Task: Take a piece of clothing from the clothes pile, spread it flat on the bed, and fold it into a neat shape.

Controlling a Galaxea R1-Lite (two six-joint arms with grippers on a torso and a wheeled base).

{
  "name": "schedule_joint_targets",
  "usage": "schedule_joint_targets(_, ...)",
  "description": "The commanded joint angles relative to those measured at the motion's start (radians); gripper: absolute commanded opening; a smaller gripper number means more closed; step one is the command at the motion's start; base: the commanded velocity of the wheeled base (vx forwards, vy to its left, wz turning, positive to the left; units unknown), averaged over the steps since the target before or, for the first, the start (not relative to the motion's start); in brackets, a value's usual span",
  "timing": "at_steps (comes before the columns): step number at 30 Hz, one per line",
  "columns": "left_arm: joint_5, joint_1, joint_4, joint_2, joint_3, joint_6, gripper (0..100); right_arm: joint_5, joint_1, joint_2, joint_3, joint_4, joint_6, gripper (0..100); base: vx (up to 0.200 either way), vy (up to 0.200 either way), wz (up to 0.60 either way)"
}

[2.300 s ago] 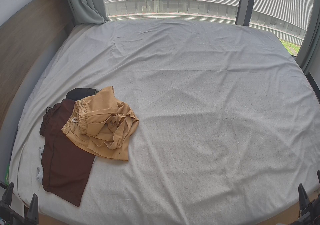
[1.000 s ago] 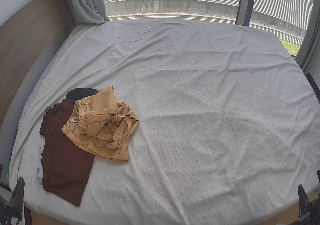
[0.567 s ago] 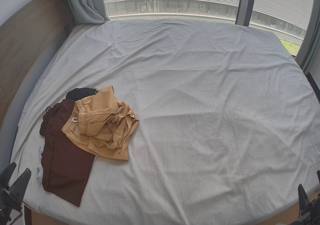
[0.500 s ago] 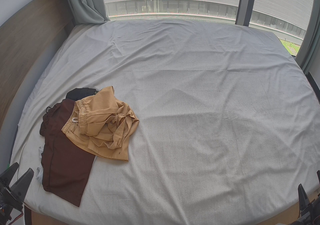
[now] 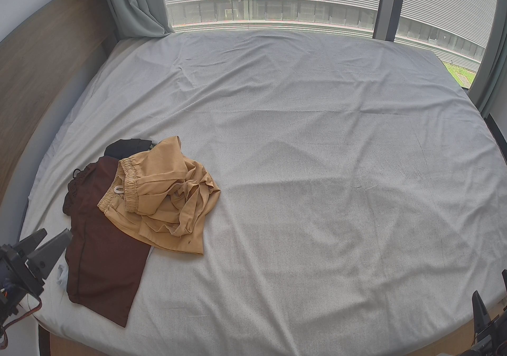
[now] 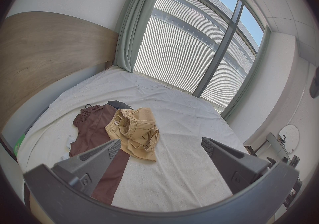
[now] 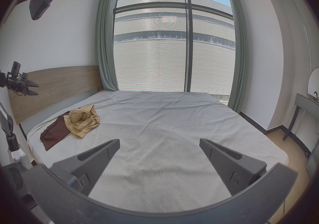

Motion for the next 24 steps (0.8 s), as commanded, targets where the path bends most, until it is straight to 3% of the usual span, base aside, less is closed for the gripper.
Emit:
schedule_joint_targets(1,-0.007,0.027,-0.1,0.185,0.0,0.005,100,0.0,0.0,-0.016,0.016,0.001,0.002,100,0.0,0.0,0.0)
schedule_joint_targets(13,-0.08,0.048,-0.129,0.254,-0.024,0.019,100,0.0,0.002,-0.016,0.016,-0.001,0.003,100,0.0,0.0,0.0)
schedule_joint_targets(20,-0.206,0.114,-0.134,0.306,-0.058,0.03,100,0.0,0.002,-0.016,0.016,-0.001,0.005,100,0.0,0.0,0.0)
schedule_joint_targets(24,-0.303,0.193,-0.134,0.36,-0.06,0.085,100,-0.001,0.002,-0.016,0.016,0.001,0.005,100,0.0,0.0,0.0)
